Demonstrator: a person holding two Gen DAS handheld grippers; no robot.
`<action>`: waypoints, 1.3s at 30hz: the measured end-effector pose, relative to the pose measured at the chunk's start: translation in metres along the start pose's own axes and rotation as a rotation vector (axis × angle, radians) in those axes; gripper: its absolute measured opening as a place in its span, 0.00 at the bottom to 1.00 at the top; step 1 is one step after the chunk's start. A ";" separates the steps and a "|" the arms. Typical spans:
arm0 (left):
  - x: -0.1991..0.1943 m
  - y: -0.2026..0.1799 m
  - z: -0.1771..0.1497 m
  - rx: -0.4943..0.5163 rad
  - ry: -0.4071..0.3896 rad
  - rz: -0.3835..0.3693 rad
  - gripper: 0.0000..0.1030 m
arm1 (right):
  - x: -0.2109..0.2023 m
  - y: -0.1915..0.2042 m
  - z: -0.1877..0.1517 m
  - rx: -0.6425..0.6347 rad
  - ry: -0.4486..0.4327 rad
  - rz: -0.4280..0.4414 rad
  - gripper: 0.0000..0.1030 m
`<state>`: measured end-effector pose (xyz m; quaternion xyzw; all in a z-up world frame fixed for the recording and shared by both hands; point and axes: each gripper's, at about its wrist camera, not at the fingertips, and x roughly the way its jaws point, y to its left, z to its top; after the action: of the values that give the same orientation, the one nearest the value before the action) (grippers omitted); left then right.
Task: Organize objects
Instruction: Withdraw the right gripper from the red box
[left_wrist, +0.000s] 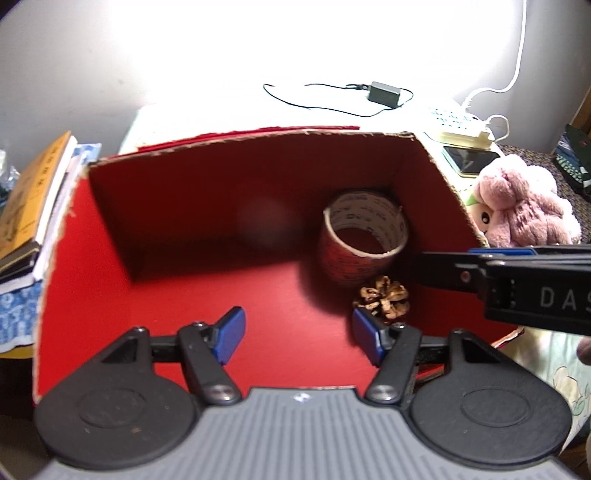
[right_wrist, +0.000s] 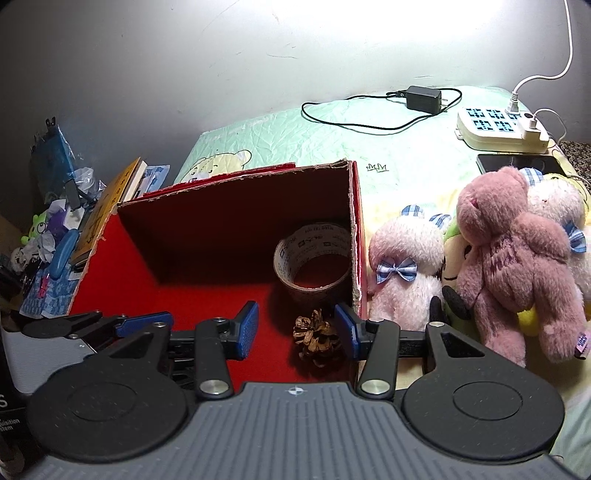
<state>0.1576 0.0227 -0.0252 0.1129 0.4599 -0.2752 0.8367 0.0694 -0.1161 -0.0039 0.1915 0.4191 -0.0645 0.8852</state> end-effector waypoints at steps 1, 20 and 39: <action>-0.003 0.000 -0.001 -0.001 -0.003 0.012 0.64 | -0.002 0.000 -0.001 0.002 -0.001 0.000 0.48; -0.051 0.002 -0.021 -0.037 -0.059 0.127 0.78 | -0.037 0.012 -0.027 -0.018 -0.081 0.002 0.48; -0.077 -0.003 -0.046 -0.037 -0.064 0.148 0.81 | -0.056 0.019 -0.065 0.009 -0.131 0.033 0.48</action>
<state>0.0911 0.0677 0.0135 0.1224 0.4281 -0.2076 0.8710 -0.0076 -0.0756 0.0073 0.1977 0.3569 -0.0642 0.9107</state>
